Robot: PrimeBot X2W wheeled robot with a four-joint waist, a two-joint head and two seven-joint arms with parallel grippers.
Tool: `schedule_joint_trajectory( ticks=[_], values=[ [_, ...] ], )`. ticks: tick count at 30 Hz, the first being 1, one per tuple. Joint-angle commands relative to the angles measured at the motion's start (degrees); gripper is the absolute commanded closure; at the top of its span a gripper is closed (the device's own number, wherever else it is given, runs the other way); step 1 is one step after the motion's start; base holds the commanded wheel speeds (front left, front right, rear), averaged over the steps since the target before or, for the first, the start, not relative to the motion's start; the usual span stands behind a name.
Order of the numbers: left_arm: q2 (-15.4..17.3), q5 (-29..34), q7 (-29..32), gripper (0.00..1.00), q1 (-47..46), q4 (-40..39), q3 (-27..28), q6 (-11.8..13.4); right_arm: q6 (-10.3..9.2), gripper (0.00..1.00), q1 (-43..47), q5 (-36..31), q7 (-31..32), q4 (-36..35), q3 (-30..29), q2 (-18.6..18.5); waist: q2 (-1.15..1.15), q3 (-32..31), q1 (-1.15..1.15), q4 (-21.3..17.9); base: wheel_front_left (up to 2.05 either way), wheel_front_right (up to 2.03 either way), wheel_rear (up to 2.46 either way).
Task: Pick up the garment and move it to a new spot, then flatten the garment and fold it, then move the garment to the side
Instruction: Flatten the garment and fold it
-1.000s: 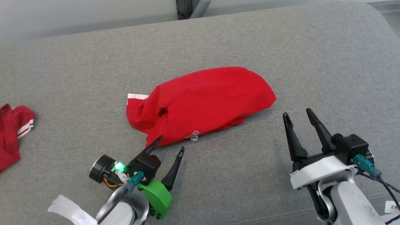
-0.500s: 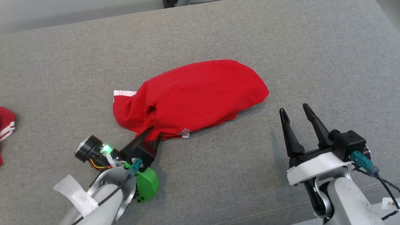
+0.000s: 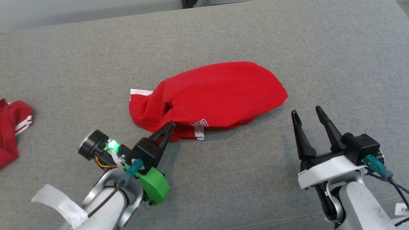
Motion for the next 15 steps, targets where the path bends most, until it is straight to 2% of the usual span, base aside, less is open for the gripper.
schedule_joint_trajectory(
  ticks=[1,10,15],
  values=[
    [0.64,-1.09,1.1,1.0,1.59,-3.14,0.05,-0.04,-0.02,0.0,0.44,-0.16,0.1,-0.26,-0.25,-0.23,0.0,-0.49,0.0,1.23,0.0,0.0,0.0],
    [3.18,-4.04,8.23,1.0,7.61,-22.42,0.51,2.01,-0.02,0.0,1.2,-0.56,0.88,-1.51,-1.05,-0.43,0.0,-0.85,0.0,4.76,0.0,0.0,0.0],
    [4.0,-5.12,10.95,1.0,9.18,-30.52,1.42,3.19,-0.02,0.0,0.91,-0.59,1.41,-2.33,-0.91,-0.51,0.0,-0.46,0.0,5.79,0.0,0.0,0.0]
  ],
)
